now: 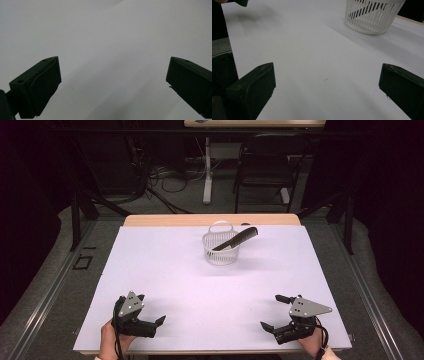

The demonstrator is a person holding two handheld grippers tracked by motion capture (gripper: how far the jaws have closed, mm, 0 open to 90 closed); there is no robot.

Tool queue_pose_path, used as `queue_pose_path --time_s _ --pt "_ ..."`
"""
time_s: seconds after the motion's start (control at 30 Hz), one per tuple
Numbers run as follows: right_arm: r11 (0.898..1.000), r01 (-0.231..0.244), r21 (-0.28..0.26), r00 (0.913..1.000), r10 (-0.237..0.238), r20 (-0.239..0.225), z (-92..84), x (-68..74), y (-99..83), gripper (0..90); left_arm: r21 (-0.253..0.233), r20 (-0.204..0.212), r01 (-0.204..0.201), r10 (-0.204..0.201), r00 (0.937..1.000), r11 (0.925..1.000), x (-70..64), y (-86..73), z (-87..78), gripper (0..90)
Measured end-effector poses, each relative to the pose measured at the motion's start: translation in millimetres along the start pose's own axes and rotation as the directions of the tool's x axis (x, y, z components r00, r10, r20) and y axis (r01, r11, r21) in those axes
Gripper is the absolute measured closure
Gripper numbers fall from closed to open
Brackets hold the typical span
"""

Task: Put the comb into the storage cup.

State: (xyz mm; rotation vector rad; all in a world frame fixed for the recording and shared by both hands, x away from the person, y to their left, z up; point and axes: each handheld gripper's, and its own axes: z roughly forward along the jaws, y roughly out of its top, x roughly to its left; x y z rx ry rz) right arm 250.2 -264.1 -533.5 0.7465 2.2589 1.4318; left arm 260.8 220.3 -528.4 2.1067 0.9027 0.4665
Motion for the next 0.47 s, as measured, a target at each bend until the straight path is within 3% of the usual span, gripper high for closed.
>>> queue_pose_path --time_s 0.47 --pt "1.0 0.002 0.0 1.0 -0.002 0.0 0.2 -0.2 -0.2 0.1 0.021 0.021 -0.002 0.002 0.9998 0.9998 -1.2 -1.4 7.2 0.0"
